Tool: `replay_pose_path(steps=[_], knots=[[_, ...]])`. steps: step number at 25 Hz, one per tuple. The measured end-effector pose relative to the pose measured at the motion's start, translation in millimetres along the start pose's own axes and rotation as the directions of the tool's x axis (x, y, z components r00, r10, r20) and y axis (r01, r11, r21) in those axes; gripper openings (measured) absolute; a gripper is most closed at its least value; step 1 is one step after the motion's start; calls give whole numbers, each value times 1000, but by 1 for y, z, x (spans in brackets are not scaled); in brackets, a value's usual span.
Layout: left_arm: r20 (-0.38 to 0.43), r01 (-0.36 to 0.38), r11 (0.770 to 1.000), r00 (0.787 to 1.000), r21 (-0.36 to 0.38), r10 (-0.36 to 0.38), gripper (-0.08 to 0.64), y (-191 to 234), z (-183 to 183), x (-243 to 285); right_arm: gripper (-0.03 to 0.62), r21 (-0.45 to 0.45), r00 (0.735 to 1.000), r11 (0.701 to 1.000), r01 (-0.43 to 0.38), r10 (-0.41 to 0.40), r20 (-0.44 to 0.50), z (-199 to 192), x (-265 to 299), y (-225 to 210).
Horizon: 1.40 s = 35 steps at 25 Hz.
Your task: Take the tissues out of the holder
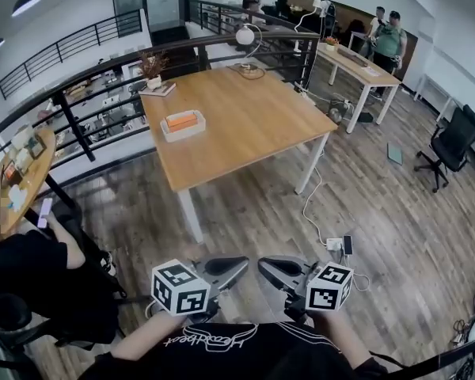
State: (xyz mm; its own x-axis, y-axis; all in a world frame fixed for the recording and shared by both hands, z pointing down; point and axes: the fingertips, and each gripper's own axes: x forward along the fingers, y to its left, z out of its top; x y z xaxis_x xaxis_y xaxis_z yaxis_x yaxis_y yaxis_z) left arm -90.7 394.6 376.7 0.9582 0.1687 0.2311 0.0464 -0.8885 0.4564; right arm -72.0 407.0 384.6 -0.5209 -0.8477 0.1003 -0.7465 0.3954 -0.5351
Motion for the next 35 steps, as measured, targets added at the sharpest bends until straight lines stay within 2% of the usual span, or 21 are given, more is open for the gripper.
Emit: replay_pose_path(steps=[4,10,14,19,27,35], knots=[[17,20,1000,1000,1,-20,14,-4,24,39,17,-21,1000,1000,-3,3,-4,25,-22,-25],[36,29,999,999,20,-30,14,-4,44,63,17,-20,999,1000,2,-1,40,49,-42,-48],[27,32,999,999,30,-33,14,2,47,73,17,-14,999,1000,-5,6,49,52,-39,-60],[17,20,1000,1000,5,-20,14,24,43,77,17,17,1000,1000,-7,6,22,43,-25,-77],[15,23,1000,1000,-11,-23,14,85,62,94,17,27,1000,1000,8,-9,16,66,15,-129],[31,25,999,999,-46,-23,14,190,107,109,17,50,999,999,20,-19,-28,104,90,-205]])
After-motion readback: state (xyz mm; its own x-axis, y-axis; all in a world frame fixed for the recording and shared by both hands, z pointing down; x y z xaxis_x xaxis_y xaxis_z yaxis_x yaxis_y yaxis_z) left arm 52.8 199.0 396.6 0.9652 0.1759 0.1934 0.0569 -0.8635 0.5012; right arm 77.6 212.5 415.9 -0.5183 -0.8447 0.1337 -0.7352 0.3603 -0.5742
